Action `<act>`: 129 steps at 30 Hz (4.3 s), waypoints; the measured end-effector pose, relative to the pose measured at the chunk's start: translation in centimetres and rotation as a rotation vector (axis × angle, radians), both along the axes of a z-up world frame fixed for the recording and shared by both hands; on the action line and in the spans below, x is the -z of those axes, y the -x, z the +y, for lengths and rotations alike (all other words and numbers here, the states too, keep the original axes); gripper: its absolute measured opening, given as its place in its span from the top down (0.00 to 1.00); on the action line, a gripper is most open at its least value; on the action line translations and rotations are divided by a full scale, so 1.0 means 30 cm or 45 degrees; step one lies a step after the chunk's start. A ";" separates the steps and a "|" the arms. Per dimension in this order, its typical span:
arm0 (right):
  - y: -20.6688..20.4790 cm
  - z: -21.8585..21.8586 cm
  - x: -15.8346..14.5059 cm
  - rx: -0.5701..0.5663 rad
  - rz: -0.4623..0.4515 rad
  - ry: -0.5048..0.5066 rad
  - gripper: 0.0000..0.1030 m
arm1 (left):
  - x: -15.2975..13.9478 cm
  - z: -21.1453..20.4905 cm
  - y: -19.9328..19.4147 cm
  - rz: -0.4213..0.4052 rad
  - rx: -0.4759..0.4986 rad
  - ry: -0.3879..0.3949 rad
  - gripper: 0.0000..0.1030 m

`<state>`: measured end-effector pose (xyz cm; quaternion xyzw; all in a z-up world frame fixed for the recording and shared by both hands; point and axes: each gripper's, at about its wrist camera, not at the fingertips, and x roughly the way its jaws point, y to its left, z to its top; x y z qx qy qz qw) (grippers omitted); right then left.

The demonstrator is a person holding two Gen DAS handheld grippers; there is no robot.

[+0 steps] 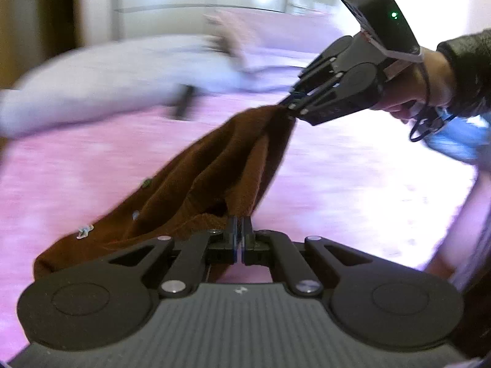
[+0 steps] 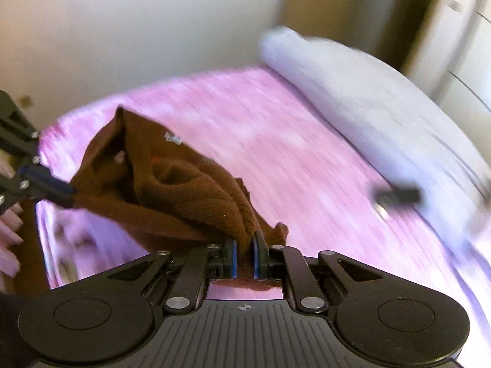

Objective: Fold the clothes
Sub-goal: 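Grasp the cardigan with the right gripper while the left gripper grasps another edge, then lift the cardigan with both grippers and shake it out in the air, then lay the cardigan flat on the bed and open both grippers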

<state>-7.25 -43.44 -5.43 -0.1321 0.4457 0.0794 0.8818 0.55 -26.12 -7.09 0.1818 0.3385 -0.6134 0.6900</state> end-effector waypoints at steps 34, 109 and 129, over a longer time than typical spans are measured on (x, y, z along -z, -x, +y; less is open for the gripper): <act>0.411 -0.204 0.339 1.000 0.074 -0.880 0.98 | 0.543 -0.293 -0.387 0.523 0.316 -0.350 0.38; 0.982 -0.804 -0.334 0.917 -0.502 -0.539 0.97 | -0.403 -0.420 0.242 0.046 0.255 0.127 0.99; 1.192 -0.546 0.137 1.316 0.104 -0.523 0.52 | 0.181 -0.323 0.300 0.262 0.404 -0.401 0.84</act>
